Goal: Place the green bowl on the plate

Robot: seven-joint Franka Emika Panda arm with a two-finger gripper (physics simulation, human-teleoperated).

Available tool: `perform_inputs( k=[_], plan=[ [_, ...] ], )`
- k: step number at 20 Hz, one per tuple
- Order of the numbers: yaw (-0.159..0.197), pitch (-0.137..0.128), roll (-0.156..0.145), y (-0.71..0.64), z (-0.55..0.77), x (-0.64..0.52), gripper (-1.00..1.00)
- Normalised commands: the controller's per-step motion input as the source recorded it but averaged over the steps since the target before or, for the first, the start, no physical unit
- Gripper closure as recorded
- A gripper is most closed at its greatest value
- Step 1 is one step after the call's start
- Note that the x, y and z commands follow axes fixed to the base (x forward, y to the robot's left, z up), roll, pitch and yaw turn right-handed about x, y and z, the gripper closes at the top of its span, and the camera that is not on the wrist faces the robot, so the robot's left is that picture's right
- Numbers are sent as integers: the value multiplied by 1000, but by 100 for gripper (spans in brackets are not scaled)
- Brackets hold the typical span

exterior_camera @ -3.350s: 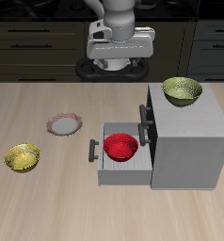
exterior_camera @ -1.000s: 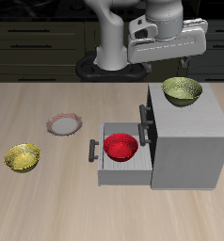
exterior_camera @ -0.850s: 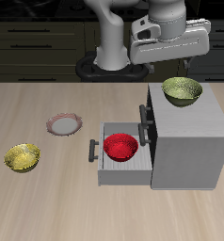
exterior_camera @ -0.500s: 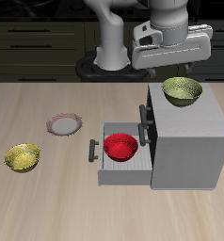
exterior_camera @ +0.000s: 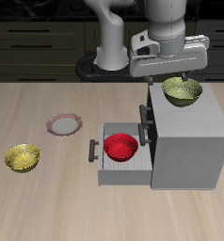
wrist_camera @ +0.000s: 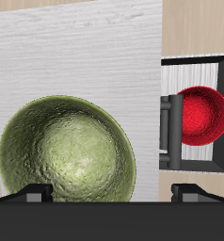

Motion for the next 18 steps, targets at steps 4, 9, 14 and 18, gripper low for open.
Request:
perform_inputs(
  k=[4,9,14,18],
  plan=[
    [-14,74,19,22,-408,23,-100],
    [-10,64,-31,-42,-323,-3,-100],
    [-19,65,41,58,-204,-44,-100],
    [-12,-15,-5,13,4,-74,100]
  ],
)
